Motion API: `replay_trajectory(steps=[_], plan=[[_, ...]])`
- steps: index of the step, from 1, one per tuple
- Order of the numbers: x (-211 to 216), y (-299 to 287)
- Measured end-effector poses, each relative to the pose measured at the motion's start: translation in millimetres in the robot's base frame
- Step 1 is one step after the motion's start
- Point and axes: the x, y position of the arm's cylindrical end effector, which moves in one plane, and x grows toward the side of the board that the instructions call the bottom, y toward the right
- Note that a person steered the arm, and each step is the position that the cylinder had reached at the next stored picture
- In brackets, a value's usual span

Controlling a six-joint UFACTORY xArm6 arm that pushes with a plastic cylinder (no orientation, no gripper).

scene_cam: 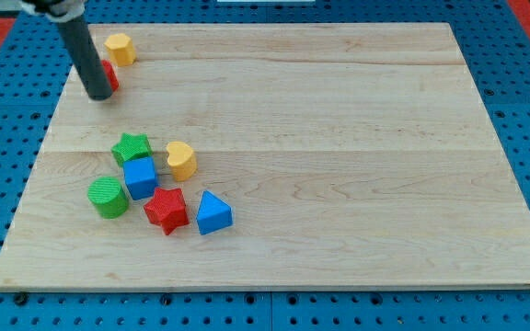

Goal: Move the green star below the yellow hexagon

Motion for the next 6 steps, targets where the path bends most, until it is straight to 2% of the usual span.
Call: replay_trajectory(steps=[1, 2, 3, 4, 5, 6], plan=[[-27, 9], [11, 47], [6, 31], [51, 145], [120, 227], [160, 192]])
